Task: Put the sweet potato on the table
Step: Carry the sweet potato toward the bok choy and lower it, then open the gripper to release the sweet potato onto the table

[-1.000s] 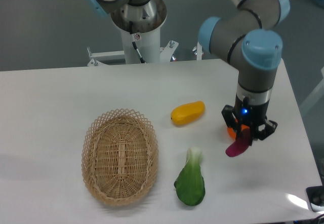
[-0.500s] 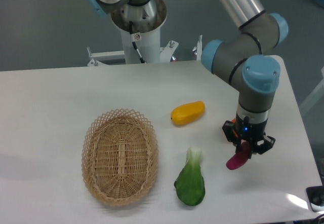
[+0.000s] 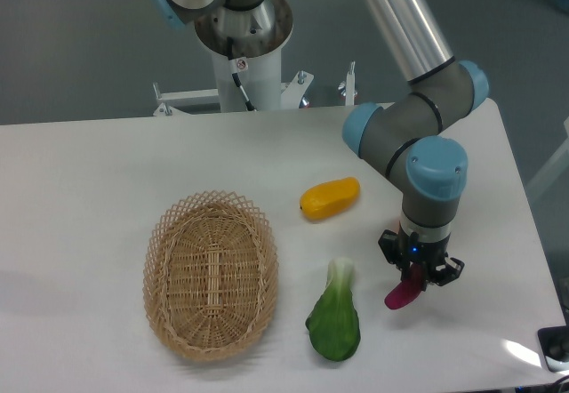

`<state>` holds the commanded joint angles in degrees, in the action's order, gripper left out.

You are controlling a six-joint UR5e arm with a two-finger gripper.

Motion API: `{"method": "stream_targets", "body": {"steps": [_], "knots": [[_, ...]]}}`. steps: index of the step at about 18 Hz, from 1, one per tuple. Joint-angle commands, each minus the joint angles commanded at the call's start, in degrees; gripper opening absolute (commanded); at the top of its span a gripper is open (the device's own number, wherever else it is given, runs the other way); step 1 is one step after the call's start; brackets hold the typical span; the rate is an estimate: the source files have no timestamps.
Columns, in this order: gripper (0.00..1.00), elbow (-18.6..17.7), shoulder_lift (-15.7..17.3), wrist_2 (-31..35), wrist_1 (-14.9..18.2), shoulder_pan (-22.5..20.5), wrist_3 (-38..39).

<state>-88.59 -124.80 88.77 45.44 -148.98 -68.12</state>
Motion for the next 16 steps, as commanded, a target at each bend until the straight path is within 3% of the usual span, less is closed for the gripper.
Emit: {"method": "stream_targets", "body": {"steps": [9, 11, 15, 16], "knots": [[0.29, -1.76, 0.62, 0.26, -0.18, 0.00, -0.35], [0.43, -1.68, 0.62, 0.26, -0.26, 0.00, -0.44], [0.98, -1.68, 0.88, 0.26, -0.18, 0.00, 0.00], [1.00, -1.68, 0.97, 0.26, -0.18, -0.09, -0.09]]}}
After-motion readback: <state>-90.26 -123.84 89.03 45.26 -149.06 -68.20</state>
